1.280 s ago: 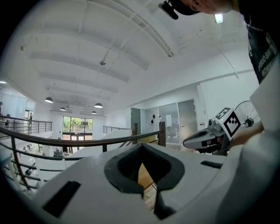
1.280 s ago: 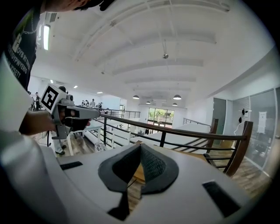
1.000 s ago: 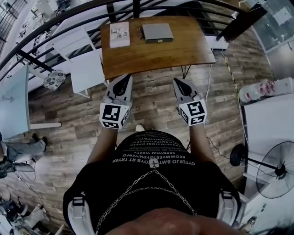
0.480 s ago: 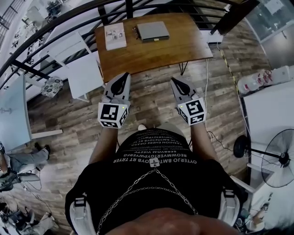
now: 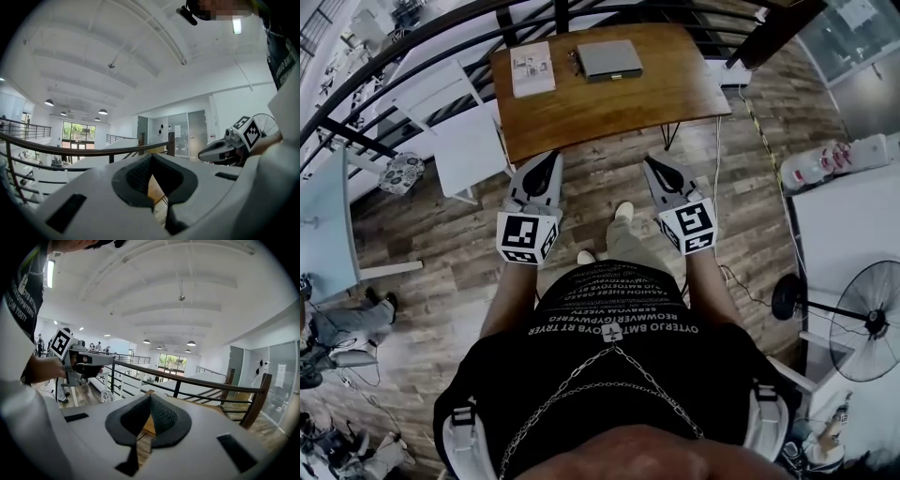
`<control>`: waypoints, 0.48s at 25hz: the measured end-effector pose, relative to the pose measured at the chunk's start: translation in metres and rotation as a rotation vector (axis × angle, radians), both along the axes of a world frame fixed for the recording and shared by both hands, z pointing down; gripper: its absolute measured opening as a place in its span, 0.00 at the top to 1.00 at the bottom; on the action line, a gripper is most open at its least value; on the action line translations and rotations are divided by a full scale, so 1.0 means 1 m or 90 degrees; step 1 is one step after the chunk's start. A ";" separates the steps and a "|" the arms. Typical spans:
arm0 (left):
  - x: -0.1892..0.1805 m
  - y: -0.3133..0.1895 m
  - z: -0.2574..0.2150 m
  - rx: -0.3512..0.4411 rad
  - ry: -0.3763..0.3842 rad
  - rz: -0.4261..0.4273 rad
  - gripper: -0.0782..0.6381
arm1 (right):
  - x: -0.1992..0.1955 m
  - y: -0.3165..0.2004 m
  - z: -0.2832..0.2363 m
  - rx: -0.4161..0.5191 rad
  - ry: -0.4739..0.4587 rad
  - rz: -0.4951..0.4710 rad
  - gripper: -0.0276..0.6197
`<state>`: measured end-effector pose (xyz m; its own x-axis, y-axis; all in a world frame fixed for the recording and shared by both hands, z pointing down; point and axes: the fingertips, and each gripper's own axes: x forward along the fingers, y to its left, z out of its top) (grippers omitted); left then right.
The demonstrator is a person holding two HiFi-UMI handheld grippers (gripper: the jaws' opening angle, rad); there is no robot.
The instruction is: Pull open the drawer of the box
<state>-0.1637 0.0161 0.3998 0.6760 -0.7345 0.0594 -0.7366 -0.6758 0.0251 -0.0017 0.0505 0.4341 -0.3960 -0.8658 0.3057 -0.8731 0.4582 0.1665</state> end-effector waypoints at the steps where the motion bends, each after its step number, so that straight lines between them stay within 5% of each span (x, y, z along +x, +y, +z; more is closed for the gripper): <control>1: -0.002 0.000 0.000 0.000 -0.001 -0.003 0.88 | 0.002 0.000 0.000 0.001 -0.001 0.005 0.96; 12: -0.002 0.000 0.007 -0.007 -0.016 -0.024 0.88 | 0.031 -0.006 -0.004 0.028 -0.021 0.059 0.96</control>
<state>-0.1654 0.0162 0.4063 0.6455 -0.7590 0.0844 -0.7625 -0.6469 0.0142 0.0295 0.0445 0.4304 -0.3221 -0.9116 0.2553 -0.9169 0.3676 0.1556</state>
